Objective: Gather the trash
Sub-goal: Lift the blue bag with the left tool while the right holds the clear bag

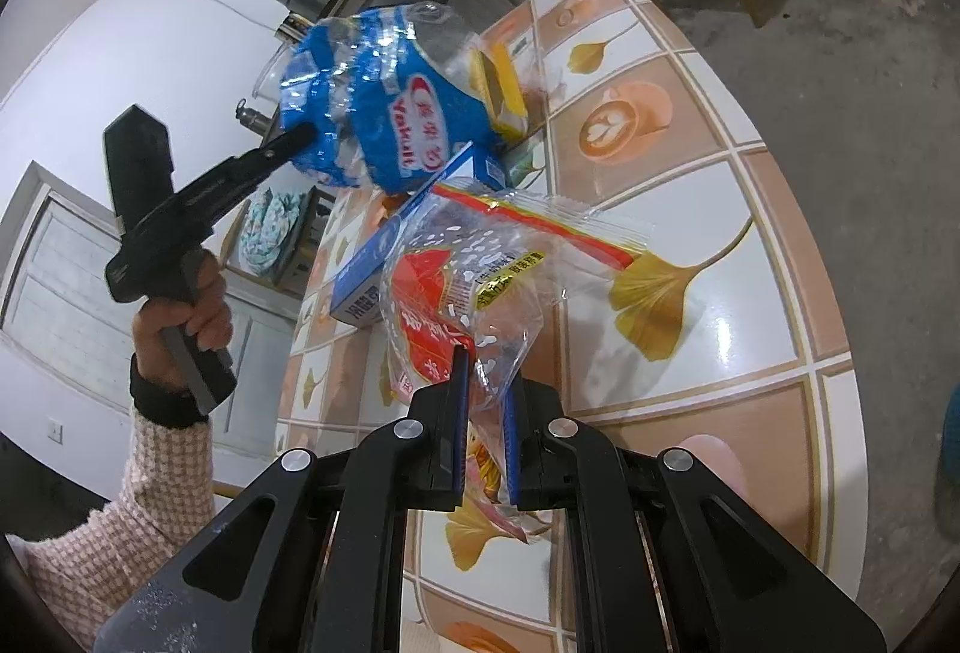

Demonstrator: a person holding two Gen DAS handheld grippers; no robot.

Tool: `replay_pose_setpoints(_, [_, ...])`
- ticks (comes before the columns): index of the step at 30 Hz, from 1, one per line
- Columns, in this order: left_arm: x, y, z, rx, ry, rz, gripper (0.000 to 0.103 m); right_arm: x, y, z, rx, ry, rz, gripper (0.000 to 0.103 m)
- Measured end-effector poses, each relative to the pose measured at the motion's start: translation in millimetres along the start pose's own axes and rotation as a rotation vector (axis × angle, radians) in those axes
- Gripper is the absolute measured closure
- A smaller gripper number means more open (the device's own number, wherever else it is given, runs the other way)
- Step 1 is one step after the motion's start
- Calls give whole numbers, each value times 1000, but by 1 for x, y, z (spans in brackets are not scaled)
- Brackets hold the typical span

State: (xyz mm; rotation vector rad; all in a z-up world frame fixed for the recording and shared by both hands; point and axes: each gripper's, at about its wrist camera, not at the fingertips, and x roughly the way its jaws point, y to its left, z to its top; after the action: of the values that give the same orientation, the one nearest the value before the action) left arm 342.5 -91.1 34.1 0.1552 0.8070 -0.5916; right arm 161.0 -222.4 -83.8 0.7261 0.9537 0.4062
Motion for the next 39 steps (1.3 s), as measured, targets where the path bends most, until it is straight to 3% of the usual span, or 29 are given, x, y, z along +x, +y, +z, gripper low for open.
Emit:
replay_pose_setpoints(15, [-74, 10, 3, -90, -131, -58, 102, -10, 2, -5, 6, -23, 14, 95])
replay_pose_setpoints(23, [-106, -3, 5, -100, -174, -77, 102, -27, 3, -7, 13, -58, 31, 95])
replay_pose_setpoints(31, [-124, -39, 10, -77, -182, -130, 102, -62, -2, -15, 26, -132, 47, 95])
replay_pose_setpoints(39, [-107, -114, 7, -12, -136, -258, 102, -109, -34, -37, 128, -228, 40, 95])
